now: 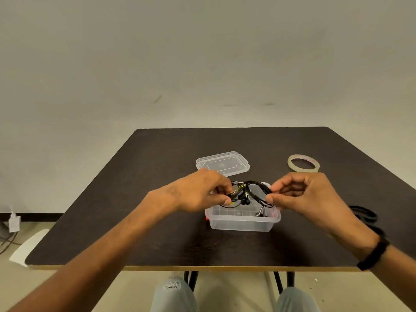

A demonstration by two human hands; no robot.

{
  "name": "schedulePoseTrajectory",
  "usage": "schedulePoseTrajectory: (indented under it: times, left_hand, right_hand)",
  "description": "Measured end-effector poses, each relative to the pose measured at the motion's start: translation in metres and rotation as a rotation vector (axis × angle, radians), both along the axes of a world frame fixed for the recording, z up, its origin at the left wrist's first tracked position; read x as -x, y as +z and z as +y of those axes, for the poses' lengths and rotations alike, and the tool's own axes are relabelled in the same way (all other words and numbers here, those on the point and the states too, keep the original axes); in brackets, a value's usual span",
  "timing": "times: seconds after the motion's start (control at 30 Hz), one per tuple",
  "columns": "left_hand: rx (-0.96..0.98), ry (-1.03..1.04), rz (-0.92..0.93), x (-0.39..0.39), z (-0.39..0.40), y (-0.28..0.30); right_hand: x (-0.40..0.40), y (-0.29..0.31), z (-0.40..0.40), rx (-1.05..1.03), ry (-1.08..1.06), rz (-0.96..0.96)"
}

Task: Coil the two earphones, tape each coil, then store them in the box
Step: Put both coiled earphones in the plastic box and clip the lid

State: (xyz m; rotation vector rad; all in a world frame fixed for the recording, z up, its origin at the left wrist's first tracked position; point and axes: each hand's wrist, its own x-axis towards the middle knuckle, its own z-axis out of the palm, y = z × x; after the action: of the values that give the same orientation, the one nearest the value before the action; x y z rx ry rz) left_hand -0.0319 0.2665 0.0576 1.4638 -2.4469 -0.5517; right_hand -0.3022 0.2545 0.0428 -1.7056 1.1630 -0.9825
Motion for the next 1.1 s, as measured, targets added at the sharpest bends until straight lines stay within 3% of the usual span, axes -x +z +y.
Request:
schedulePoseTrajectory:
  times: [0.17,0.37,0.5,0.7,0.9,1.0,1.1]
  left_hand:
    - [0.077,0.077,0.107,-0.013,0.000,0.001]
    - [0.050,-0.017,-0.130,-0.001,0.005,0.003]
    - [0.058,0.006,-0.136,0.003,0.002,0.005]
    - [0.211,0.146,0.103,-0.012,0.002,0.008]
    - [0.194,0.208,0.195,-0.017,0.008,-0.001]
    - [0.190,0.132,0.129,-0.012,0.012,-0.003]
    - [0.206,0.051,-0.011,-0.001,0.013,-0.007]
  right_hand:
    - [-0.001,-0.006,0.002,-0.035,-0.056,-0.134]
    - [-0.006,-0.010,0.003,0.015,-0.110,-0.161]
    - [-0.007,-0.011,0.007,0.029,-0.144,-0.184]
    - [-0.006,-0.013,0.009,0.042,-0.175,-0.186]
    - [-0.006,-0.017,0.010,-0.013,-0.240,-0.300]
    - [-0.006,-0.014,0.010,0.041,-0.197,-0.215]
    - [-0.006,-0.009,0.009,0.163,-0.119,-0.009]
